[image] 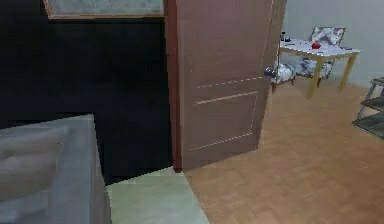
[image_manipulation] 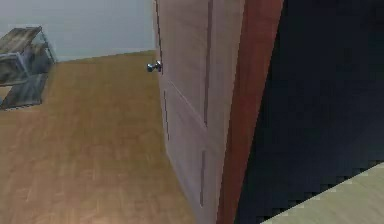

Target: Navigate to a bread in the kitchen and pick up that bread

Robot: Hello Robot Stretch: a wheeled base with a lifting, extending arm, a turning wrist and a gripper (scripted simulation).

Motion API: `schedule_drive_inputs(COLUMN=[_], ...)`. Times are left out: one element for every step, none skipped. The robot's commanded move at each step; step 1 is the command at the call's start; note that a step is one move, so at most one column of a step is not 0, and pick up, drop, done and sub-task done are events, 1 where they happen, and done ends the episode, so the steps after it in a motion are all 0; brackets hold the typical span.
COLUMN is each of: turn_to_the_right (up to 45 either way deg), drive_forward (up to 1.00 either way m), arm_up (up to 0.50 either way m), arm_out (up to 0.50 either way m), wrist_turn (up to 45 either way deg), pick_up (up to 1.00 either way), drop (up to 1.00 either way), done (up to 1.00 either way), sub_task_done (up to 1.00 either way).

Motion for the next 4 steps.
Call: schedule_drive_inputs(turn_to_the_right=[-45.0, -3.0, 0.0, 45.0], drive_forward=[0.00, 0.00, 0.05, 0.00], arm_up=[0.00, 0.00, 0.00, 0.00], arm_out=[0.00, 0.00, 0.00, 0.00], wrist_turn=[0.0, 0.0, 0.0, 0.0], pick_up=[0.00, 0.00, 0.00, 0.00], drop=[0.00, 0.00, 0.00, 0.00], done=[0.00, 0.00, 0.00, 0.00], sub_task_done=[0.00, 0.00, 0.00, 0.00])
